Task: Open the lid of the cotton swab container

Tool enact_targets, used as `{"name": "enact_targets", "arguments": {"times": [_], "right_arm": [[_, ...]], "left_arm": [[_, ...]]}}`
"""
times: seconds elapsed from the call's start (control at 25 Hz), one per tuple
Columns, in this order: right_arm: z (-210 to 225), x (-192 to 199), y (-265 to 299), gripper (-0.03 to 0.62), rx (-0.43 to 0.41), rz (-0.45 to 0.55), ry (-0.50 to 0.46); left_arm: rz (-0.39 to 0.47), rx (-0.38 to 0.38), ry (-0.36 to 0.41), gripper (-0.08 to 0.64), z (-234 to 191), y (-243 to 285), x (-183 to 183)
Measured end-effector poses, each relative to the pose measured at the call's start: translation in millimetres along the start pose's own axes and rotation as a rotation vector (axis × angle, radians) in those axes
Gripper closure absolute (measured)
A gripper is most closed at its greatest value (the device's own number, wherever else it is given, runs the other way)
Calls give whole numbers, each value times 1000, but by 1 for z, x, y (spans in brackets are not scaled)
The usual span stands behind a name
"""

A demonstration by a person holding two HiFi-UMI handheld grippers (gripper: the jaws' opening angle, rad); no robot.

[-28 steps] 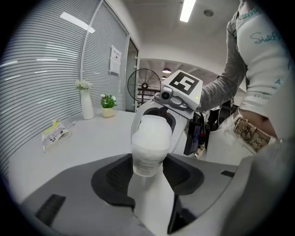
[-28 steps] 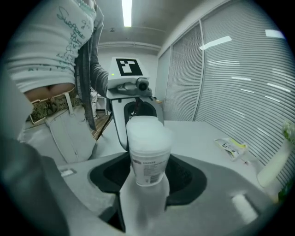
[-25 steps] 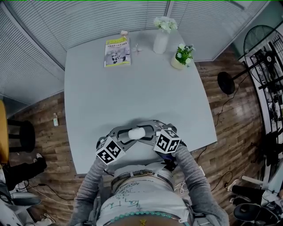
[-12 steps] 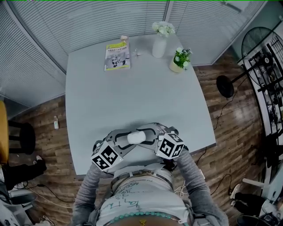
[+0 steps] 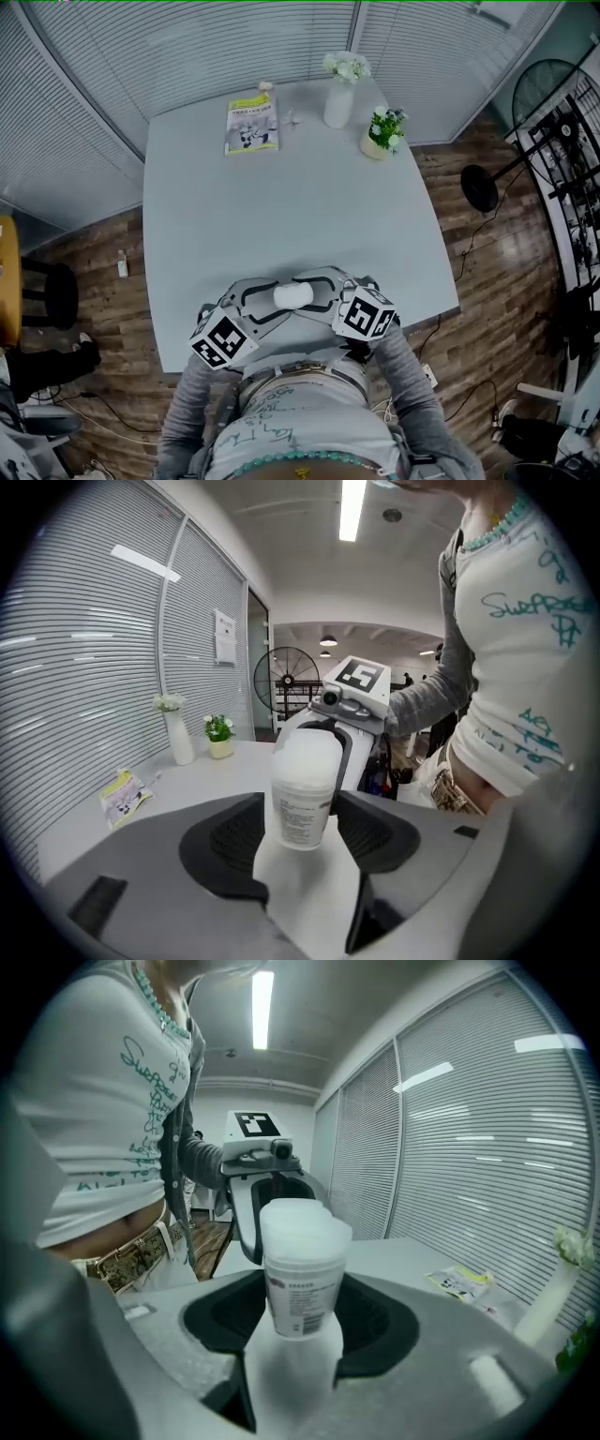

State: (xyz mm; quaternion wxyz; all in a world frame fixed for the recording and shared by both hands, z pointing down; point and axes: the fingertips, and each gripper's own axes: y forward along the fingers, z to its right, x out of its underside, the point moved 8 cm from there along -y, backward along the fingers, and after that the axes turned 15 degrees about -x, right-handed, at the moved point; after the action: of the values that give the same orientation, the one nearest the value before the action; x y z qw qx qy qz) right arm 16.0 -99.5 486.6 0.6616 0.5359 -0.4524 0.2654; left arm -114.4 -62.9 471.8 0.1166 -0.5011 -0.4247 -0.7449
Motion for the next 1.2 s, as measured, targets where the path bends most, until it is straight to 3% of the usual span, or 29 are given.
{"name": "enact_targets", "arguments": {"times": [0.08,0.2,0.32,0.48,0.8,0.96,1.2], "right_arm": [[1,1,-1,367,7,4,7],[-1,2,-1,367,15,0,11],[-4,3,0,368,13,-16,6],[-5,2,3,368,7,-11,3],[-10,3,11,370,4,-40,-25],[-11,4,13,370,6,-53,-31],[-10,6,16,371,-4,-64,-35]], "left_arm": [[23,10,-3,274,-3,-4,-4],[57,28,60,258,-1,-13,-13],[65,31,180,259,6,-20,-23],[14,53,340,278,12,-21,-32],[-92,110,393,307,9,-14,-36],[-105,122,419,362,12,-12,-34],[-128,144,400,368,9,-11,-31]]}}
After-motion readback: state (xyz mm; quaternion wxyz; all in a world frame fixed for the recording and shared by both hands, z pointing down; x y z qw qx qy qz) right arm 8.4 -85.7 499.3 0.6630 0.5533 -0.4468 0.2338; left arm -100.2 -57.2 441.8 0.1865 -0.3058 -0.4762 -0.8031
